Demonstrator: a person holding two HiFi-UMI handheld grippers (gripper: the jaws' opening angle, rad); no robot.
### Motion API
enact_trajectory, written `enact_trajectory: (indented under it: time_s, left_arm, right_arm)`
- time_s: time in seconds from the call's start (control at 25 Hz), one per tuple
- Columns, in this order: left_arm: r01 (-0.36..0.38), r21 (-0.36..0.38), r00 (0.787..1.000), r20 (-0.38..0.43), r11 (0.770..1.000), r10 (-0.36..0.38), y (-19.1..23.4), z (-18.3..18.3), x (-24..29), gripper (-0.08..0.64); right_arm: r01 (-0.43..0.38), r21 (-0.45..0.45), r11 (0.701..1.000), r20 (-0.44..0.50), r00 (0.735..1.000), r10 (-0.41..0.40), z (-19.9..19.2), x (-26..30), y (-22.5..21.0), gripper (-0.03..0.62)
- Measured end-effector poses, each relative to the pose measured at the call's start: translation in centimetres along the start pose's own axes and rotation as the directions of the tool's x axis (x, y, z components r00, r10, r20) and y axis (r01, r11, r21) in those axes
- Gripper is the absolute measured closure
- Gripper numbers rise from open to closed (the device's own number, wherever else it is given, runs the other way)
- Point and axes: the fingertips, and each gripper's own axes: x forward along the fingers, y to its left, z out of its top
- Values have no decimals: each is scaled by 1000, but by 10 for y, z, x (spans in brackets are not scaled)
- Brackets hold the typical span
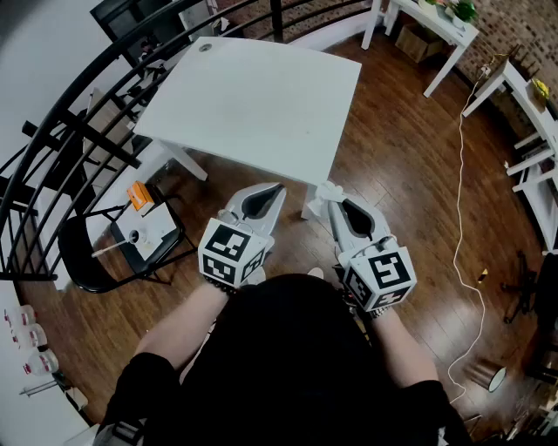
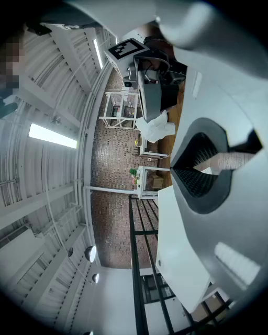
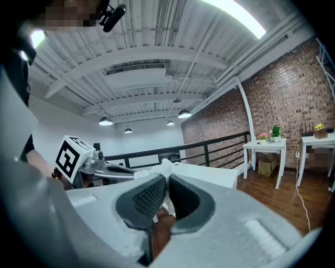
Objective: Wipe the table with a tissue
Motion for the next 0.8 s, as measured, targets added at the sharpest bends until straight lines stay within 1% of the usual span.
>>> enact_trajectory:
  time_s: [0.8]
  left_arm:
    - [-64,7,998,2,998,64,-53,5,24,551]
  right_arm:
    - [-53,-1,999,11,999,53,-5,-49,-44,580]
